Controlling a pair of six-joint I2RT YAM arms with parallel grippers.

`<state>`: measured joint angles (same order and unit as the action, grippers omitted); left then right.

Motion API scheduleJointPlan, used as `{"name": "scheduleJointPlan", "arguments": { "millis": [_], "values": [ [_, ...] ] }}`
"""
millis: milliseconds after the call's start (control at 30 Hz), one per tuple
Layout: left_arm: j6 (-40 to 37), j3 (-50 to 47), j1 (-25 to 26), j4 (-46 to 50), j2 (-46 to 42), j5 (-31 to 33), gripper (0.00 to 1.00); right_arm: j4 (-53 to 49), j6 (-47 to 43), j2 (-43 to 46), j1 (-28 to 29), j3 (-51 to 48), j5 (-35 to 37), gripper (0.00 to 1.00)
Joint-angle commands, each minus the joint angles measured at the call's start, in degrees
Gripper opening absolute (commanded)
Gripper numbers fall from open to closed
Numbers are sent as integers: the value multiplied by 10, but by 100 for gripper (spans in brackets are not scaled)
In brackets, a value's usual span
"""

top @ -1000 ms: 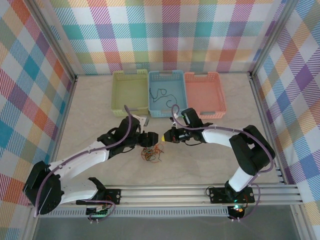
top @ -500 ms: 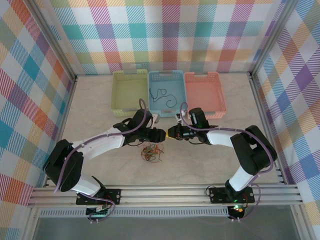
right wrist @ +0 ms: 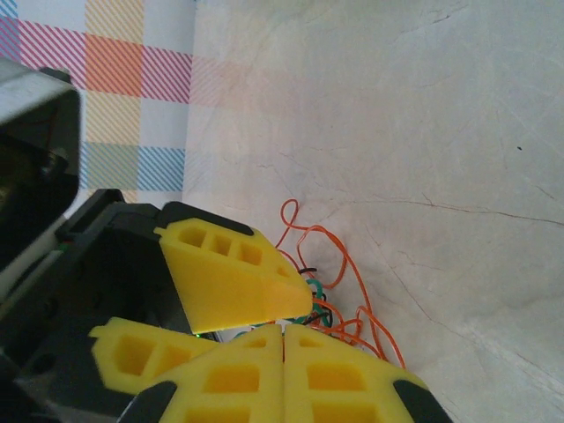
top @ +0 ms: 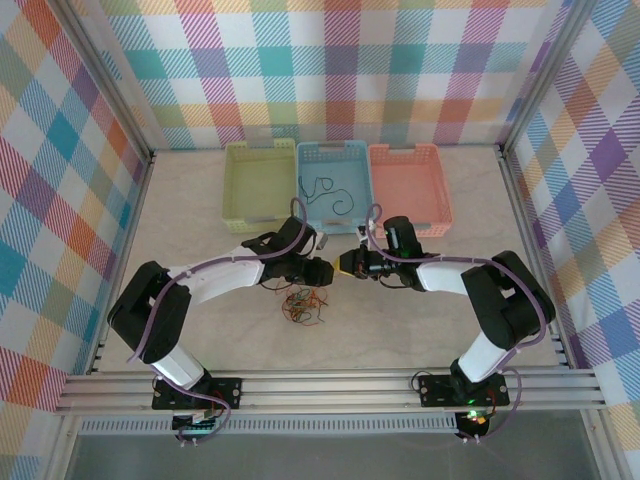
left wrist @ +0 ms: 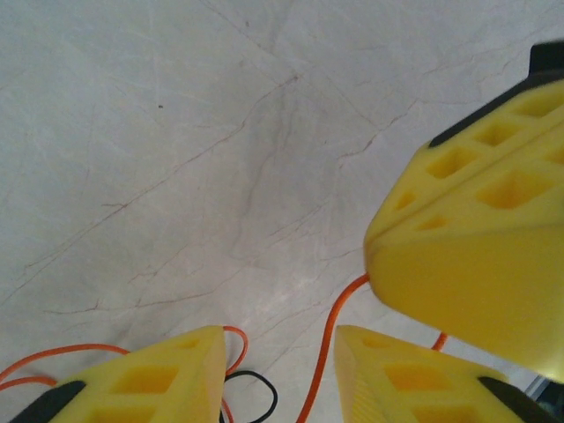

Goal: Untangle the cables

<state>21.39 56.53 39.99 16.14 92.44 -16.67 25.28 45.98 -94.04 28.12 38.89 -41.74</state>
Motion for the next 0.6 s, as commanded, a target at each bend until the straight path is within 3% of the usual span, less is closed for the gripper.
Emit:
{"name": "scheduleJointPlan", "arguments": {
  "millis": [0, 367, 567],
  "values": [
    [-10, 17, -1, 17, 11, -17, 35, 47, 18, 11, -8, -14, -19, 0],
    [-15, 19, -1, 7, 31, -45, 24, 137, 68, 8, -40, -51, -23, 0],
    [-12, 27, -1, 3, 47, -72, 23, 179, 93, 2, -55, -69, -23, 0]
  ]
}}
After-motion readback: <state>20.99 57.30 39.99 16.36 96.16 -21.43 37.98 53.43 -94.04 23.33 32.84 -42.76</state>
